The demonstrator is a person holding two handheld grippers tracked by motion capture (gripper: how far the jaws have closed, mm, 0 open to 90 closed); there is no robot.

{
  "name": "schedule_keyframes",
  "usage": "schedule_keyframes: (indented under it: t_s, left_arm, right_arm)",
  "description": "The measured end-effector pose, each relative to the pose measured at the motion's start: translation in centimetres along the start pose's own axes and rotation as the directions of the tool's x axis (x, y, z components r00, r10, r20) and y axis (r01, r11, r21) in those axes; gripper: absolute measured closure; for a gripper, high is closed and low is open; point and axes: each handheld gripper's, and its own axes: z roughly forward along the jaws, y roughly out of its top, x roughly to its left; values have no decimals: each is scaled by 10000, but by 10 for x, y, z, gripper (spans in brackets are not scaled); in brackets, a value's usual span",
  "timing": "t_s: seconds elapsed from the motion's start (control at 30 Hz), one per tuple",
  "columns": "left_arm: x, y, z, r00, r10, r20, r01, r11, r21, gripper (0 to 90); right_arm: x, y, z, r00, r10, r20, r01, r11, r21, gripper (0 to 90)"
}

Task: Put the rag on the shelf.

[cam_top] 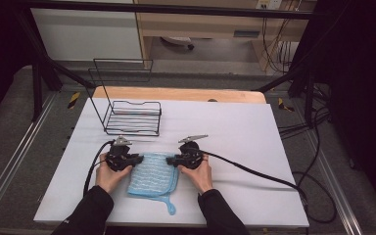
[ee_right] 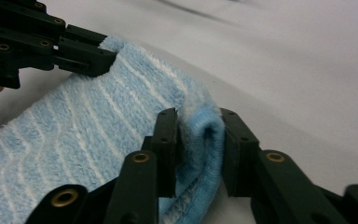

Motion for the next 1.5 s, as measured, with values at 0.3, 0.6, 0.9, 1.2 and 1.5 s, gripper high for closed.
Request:
schedule_keyframes:
  t_s: [0.3,0.6,0.9,1.2,1.5]
  left_arm:
    - [5,-1,-2,9987,-408,312,411,9991,-76,797]
    - [5,1,-17,9972,-400,634,453,9954,-844,811]
    - [1,2,-38,9944,-335,1001,496,9855,-1625,812]
    - [-8,7,-54,9949,-75,1008,286,9775,-2092,812]
    - [-13,11,-64,9957,167,913,56,9712,-2383,811]
  right_arm:
    - [-2,3,-1,9993,328,-195,-326,9994,119,804]
    - [3,6,-12,9993,251,-275,-256,9995,-183,808]
    - [13,8,-28,9991,74,-408,-108,9964,-840,809]
    - [23,7,-44,9988,-328,-368,269,9882,-1507,809]
    - [30,8,-57,9972,-613,-419,511,9762,-2107,809]
